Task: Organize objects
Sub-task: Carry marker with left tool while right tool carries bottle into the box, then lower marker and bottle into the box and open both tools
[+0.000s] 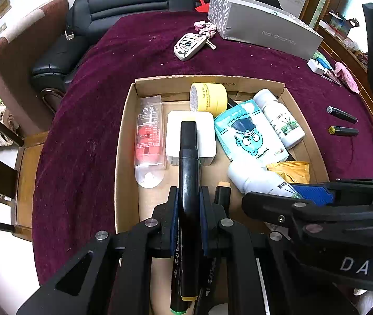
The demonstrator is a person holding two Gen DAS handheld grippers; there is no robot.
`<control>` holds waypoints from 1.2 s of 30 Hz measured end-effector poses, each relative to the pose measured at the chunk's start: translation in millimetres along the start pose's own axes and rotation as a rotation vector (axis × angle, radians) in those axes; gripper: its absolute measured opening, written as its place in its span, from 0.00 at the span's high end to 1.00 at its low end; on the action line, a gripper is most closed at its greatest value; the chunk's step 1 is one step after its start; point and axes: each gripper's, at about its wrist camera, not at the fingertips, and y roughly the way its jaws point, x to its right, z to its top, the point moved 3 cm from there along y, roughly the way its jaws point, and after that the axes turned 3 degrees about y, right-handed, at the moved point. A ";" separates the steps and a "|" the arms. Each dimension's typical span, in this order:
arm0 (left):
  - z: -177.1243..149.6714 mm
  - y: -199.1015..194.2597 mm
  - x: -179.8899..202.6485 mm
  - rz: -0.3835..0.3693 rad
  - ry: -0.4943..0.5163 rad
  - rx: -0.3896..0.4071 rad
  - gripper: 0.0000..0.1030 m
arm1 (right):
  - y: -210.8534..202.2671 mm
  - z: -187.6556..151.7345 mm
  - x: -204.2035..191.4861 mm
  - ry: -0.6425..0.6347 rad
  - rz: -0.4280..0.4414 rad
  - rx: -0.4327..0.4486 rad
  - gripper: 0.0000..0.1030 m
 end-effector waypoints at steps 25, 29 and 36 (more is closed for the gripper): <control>-2.4 -7.8 -0.7 0.024 -0.027 0.002 0.89 | -13.8 -1.9 -0.4 -0.002 0.020 0.032 0.56; -2.7 -10.2 0.8 0.022 -0.034 -0.004 0.88 | -24.9 -3.8 2.5 0.002 0.034 0.053 0.52; -4.0 -14.3 6.6 0.020 -0.034 -0.016 0.87 | -40.0 -8.5 12.7 0.019 0.050 0.076 0.49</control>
